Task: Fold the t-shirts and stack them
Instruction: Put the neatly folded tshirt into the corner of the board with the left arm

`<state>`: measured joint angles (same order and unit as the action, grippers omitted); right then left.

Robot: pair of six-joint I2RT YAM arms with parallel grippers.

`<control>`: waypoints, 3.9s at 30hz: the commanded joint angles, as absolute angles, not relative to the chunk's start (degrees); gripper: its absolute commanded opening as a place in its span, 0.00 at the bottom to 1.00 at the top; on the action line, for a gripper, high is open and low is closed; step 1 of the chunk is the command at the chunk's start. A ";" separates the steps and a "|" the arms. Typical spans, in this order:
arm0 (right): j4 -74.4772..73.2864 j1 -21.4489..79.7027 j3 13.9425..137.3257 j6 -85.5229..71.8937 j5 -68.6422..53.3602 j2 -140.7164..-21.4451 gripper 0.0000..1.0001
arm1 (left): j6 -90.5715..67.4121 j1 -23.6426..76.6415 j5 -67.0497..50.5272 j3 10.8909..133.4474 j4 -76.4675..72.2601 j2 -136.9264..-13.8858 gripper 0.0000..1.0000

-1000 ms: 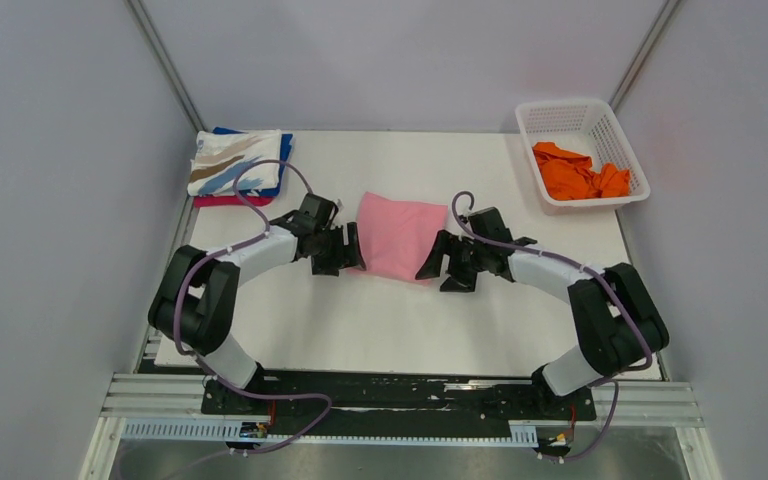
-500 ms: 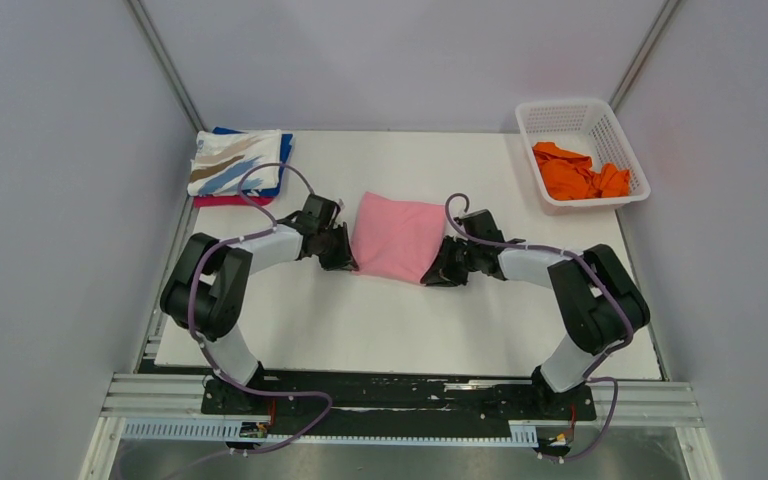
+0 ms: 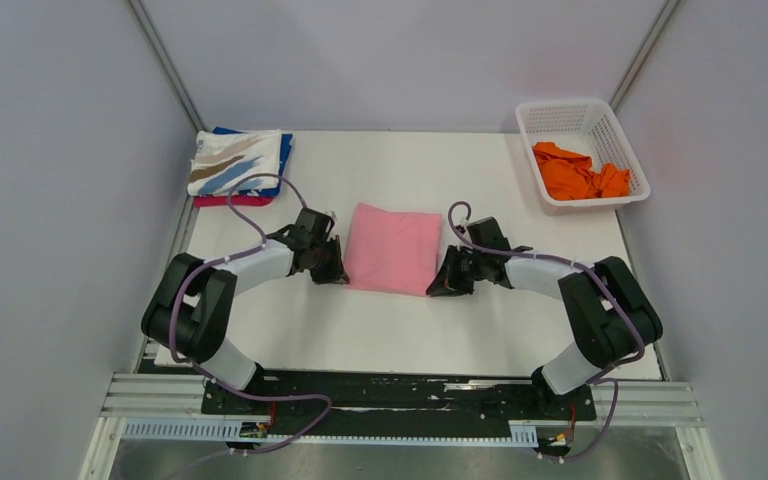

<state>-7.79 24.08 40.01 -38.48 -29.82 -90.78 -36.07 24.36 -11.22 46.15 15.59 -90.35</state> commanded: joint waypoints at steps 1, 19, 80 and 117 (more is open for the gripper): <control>-10.55 23.47 38.76 -34.83 -32.81 -89.32 0.00 | -35.22 24.18 -12.34 42.27 16.44 -87.22 0.00; -20.52 15.48 44.38 -33.03 -22.48 -72.22 1.00 | -31.65 22.65 -3.84 54.95 19.96 -83.20 1.00; -28.24 3.87 42.54 -28.48 -0.96 -63.05 1.00 | 22.39 16.80 49.24 116.57 25.92 -124.65 0.00; -27.99 3.78 42.72 -28.44 -3.48 -61.90 1.00 | 23.10 13.90 45.45 122.76 26.19 -119.02 0.00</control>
<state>-29.34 3.92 42.00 -29.23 -3.53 -62.54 21.74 15.77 45.10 122.48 30.83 -119.61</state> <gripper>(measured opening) 0.998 0.030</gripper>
